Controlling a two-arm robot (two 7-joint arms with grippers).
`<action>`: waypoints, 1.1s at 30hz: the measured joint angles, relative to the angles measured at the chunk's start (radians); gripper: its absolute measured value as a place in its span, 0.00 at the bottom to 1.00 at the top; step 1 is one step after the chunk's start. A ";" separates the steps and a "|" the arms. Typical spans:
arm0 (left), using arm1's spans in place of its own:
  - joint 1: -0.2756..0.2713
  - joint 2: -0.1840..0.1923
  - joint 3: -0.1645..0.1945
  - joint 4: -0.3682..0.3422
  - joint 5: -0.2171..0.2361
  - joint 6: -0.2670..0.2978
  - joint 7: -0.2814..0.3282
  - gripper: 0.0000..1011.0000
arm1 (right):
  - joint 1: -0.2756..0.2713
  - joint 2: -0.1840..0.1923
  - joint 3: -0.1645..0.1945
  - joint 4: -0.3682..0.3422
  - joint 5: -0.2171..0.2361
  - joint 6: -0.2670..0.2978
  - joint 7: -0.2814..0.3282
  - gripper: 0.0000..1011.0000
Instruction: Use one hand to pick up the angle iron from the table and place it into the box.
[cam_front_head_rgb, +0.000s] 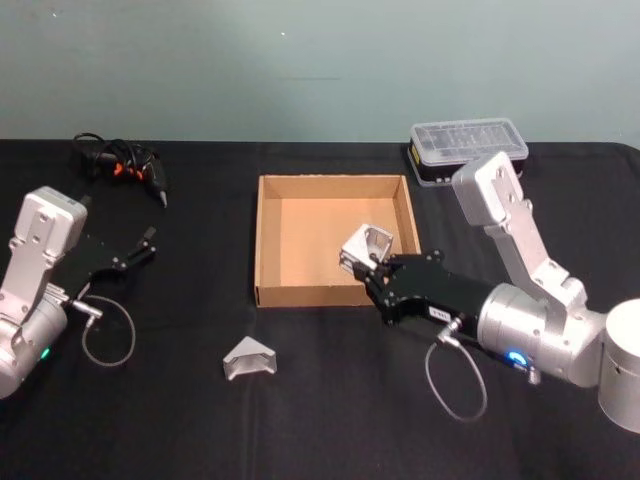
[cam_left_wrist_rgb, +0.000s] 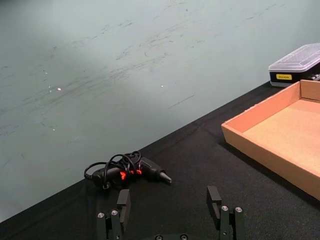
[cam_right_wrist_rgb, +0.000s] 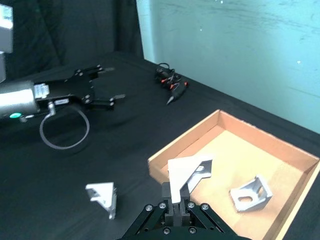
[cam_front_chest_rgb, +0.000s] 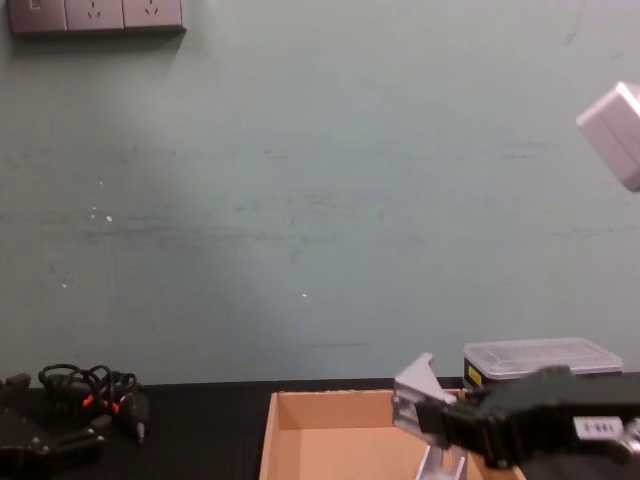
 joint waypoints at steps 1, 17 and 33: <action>0.000 0.000 0.000 0.000 0.000 0.000 0.000 0.99 | 0.018 -0.006 -0.004 0.012 0.001 0.005 -0.003 0.07; 0.000 0.000 0.000 0.000 0.000 0.000 0.000 0.99 | 0.237 -0.096 -0.121 0.254 -0.062 0.043 0.017 0.07; 0.000 0.000 0.000 0.000 0.000 0.000 0.000 0.99 | 0.367 -0.186 -0.168 0.522 -0.093 0.029 0.069 0.07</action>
